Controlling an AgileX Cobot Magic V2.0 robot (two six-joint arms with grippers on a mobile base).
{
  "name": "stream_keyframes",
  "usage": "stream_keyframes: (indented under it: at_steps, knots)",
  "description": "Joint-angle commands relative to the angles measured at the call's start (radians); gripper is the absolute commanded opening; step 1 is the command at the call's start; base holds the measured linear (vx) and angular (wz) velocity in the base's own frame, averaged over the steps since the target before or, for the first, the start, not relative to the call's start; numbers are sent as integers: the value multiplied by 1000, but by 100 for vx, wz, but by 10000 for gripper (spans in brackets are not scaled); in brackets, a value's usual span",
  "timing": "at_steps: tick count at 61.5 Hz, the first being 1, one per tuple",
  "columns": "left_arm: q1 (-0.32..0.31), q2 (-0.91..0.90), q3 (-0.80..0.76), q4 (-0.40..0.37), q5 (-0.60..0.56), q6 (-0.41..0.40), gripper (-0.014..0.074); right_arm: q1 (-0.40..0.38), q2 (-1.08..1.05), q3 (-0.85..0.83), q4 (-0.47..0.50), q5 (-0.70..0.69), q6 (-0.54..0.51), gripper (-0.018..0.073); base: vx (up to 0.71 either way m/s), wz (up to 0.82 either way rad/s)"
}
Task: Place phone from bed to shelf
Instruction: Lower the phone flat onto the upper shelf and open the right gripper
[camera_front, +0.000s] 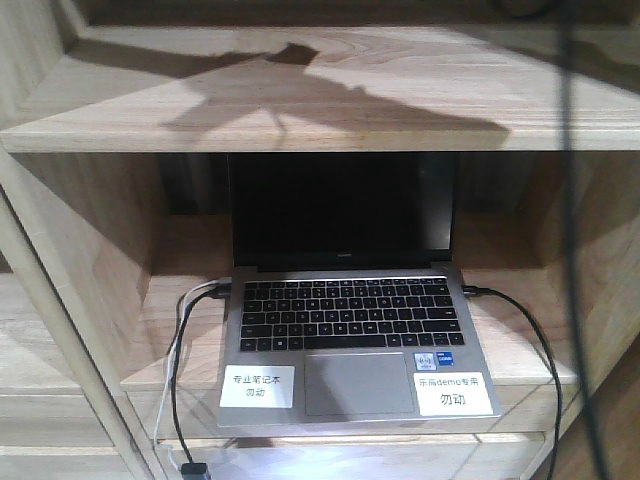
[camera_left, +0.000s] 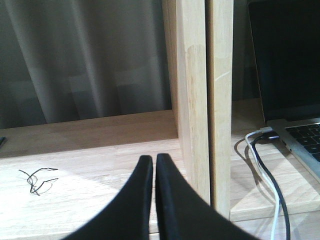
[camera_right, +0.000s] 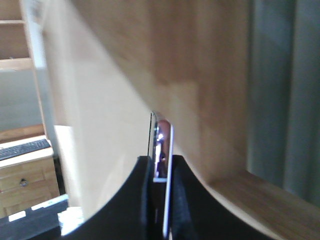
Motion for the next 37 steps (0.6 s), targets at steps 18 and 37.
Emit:
stream_keyframes:
  at_steps: [18,37]
  knots:
    - [-6,-4,-23,-9,-71,-6,1,66,160,-88,49,-60,-31,-2,0,0]
    - [-6,-4,-23,-9,-71,-6,1,65,225,-86,49,-115,-69,-2,0,0]
